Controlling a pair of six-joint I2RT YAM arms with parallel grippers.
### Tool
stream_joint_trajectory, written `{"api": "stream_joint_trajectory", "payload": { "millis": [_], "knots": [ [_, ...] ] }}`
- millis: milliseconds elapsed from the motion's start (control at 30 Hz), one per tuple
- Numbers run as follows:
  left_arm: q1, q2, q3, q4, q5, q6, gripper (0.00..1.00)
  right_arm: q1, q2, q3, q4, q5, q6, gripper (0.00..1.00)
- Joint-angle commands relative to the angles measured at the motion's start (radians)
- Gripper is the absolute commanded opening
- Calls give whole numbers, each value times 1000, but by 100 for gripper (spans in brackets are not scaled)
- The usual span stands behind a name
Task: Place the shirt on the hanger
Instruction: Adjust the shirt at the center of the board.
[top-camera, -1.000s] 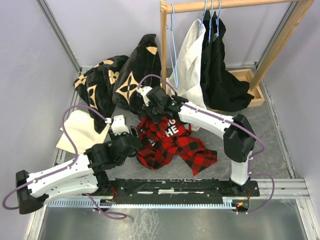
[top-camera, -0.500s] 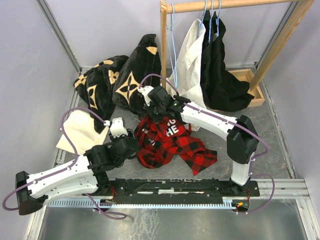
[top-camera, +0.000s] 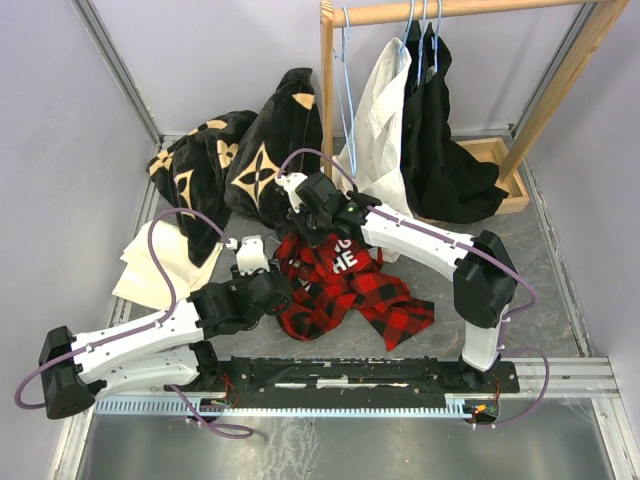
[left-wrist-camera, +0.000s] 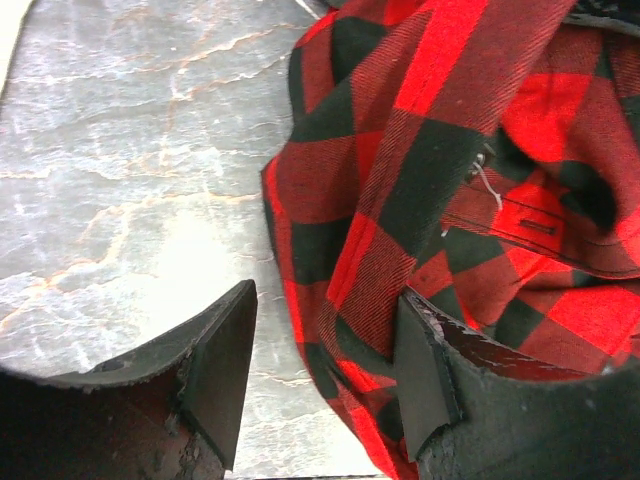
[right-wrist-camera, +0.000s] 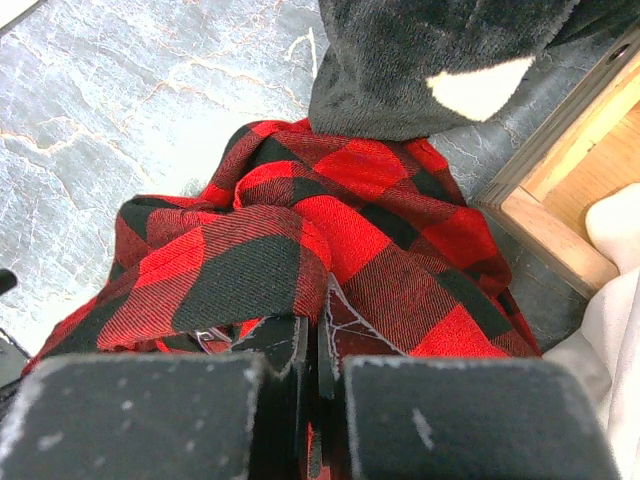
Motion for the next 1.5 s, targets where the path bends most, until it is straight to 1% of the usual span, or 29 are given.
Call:
{"api": "stream_joint_trajectory", "payload": {
  "millis": [0, 100, 233, 367, 467, 567, 667, 867, 1033, 1067, 1133, 1233, 1300, 1400, 1467],
  "knots": [
    [1, -10, 45, -118, -85, -102, 62, -5, -59, 11, 16, 0, -9, 0],
    [1, -53, 32, -138, -110, -132, 62, -5, -70, 6, 11, 27, -16, 0],
    [3, -94, 4, -125, -107, -142, 58, -5, -104, -12, 7, 85, -12, 0],
    [4, -88, -11, -112, -99, -142, 57, -5, -163, -58, 23, 147, 9, 0],
    [5, -82, -23, -93, -93, -137, 55, -5, -220, -101, 49, 165, 28, 0],
    [12, -85, -44, -44, -72, -117, 54, -5, -255, -129, 63, 155, 48, 0],
    [16, -99, -75, 32, -37, -89, 54, -4, -276, -156, 83, 111, 63, 0],
    [21, -136, -146, 251, 65, -7, 55, 4, -280, -178, 98, 63, 77, 0],
    [25, -126, -158, 316, 97, 12, 55, 8, -282, -195, 107, 57, 85, 0],
    [27, -123, -157, 321, 100, 15, 53, 8, -284, -196, 107, 56, 85, 0],
    [31, -119, -152, 322, 98, 15, 45, 12, -289, -199, 106, 62, 85, 0],
    [41, -126, -140, 305, 87, 13, 25, 24, -302, -210, 103, 92, 81, 0],
    [53, -138, -131, 289, 79, 17, 15, 47, -311, -215, 101, 135, 73, 0],
    [74, -172, -118, 260, 73, 38, 5, 103, -317, -203, 85, 227, 38, 0],
    [85, -207, -104, 243, 68, 66, 3, 139, -324, -190, 77, 284, 16, 0]
  ]
}}
